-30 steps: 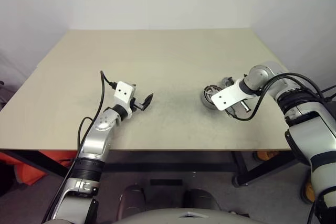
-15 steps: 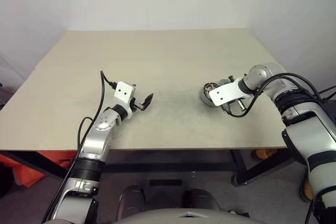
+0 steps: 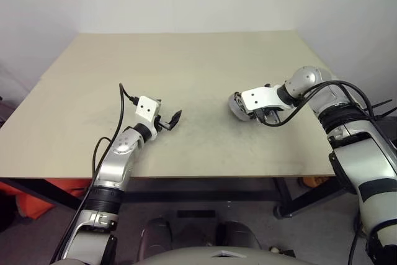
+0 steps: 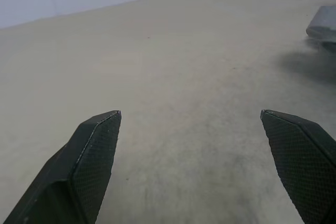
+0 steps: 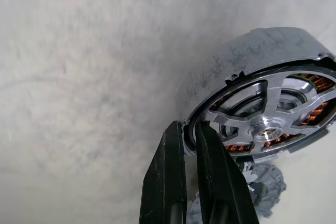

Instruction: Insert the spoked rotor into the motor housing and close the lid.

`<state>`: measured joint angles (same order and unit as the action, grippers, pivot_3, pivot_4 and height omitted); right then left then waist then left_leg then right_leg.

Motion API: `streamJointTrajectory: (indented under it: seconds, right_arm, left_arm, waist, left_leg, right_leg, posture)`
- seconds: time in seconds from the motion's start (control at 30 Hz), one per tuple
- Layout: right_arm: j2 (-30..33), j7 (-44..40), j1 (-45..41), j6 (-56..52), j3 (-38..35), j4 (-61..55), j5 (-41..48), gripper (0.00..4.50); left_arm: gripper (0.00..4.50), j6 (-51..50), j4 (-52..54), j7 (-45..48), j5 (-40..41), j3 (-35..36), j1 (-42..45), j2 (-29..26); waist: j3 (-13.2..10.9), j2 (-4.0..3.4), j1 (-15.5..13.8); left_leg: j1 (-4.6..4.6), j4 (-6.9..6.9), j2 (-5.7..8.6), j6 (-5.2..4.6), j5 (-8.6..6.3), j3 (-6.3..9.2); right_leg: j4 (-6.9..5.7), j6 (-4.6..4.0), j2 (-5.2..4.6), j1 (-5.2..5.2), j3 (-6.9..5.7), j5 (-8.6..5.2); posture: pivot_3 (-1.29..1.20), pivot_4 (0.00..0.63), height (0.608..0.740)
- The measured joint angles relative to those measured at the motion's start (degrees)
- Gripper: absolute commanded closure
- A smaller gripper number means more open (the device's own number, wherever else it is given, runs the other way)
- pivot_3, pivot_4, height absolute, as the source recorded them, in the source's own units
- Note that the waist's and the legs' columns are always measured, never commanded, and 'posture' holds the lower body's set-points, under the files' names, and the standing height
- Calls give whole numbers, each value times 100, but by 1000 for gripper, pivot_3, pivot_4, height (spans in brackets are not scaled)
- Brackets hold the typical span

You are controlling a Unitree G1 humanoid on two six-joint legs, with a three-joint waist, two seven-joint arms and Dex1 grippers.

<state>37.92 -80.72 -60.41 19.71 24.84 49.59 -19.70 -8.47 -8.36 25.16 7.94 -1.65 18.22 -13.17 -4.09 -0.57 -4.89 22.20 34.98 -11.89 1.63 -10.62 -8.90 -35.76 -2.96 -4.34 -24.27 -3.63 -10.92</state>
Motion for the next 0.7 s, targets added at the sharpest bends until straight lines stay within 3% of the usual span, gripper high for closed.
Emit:
streamJointTrajectory:
  seconds: [0.7]
  right_arm:
    - [-627, -236, 510, -2365, -134, -1767, 555, 4489]
  left_arm:
    - [0, 0, 149, -116, 2, 38, -133, -35]
  waist:
    - [0, 0, -72]
  left_leg:
    - [-2, 0, 0, 2, 0, 3]
  right_leg:
    - [-1, 1, 1, 2, 0, 0]
  posture:
    - [0, 0, 740]
